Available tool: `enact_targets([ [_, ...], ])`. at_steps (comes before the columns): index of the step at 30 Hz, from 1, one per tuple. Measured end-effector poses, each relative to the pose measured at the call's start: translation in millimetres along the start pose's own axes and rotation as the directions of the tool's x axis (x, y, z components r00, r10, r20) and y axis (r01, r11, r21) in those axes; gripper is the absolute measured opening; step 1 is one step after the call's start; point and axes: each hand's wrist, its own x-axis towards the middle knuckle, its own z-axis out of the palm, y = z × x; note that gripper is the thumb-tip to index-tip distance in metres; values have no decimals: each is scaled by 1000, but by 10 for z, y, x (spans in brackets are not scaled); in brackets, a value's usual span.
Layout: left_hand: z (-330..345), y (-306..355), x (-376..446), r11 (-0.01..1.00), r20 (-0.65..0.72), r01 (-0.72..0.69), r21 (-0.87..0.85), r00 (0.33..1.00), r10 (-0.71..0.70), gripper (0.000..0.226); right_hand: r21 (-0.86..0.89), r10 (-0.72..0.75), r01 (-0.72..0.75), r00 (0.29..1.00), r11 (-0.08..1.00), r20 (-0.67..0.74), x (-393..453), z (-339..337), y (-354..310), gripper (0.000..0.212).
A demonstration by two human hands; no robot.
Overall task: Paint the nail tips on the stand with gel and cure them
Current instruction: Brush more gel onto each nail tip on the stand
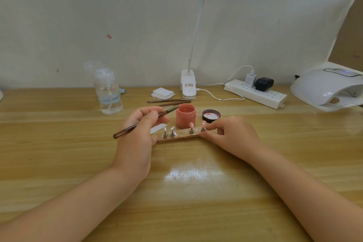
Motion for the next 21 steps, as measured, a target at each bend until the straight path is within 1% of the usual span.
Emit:
enact_targets([
  [3, 7, -4, -9, 1000, -9, 14, 24, 1000, -14, 36, 10, 78, -79, 996, 997, 32, 4, 22, 5, 29],
  [6, 18, -6, -10, 999, -13, 24, 23, 1000, -23, 31, 116, 148, -146, 989, 982, -4, 13, 62, 1, 24],
  [12, 24, -8, -17, 999, -21, 35, 19, 999, -34, 29, 111, 119, -115, 992, 987, -35, 12, 106, -38, 22],
  [15, 22, -6, -17, 999, -18, 37, 24, 999, -37, 27, 16, 15, -14, 996, 1000, -82, -11, 112, -66, 21],
  [17, 21, -14, -13, 999, -11, 27, 44, 1000, -26, 25, -48, -93, 86, 982, 995, -165, -30, 128, -91, 24],
  [19, 15, -17, -21, 994, 15, -36, 101, 999, 35, 21, -21, -161, 161, 950, 987, -266, -40, 126, -99, 22],
  [21, -3, -20, -45, 964, 116, -175, 200, 981, 154, 18, 75, -178, 219, 915, 973, -363, -41, 121, -100, 11],
])
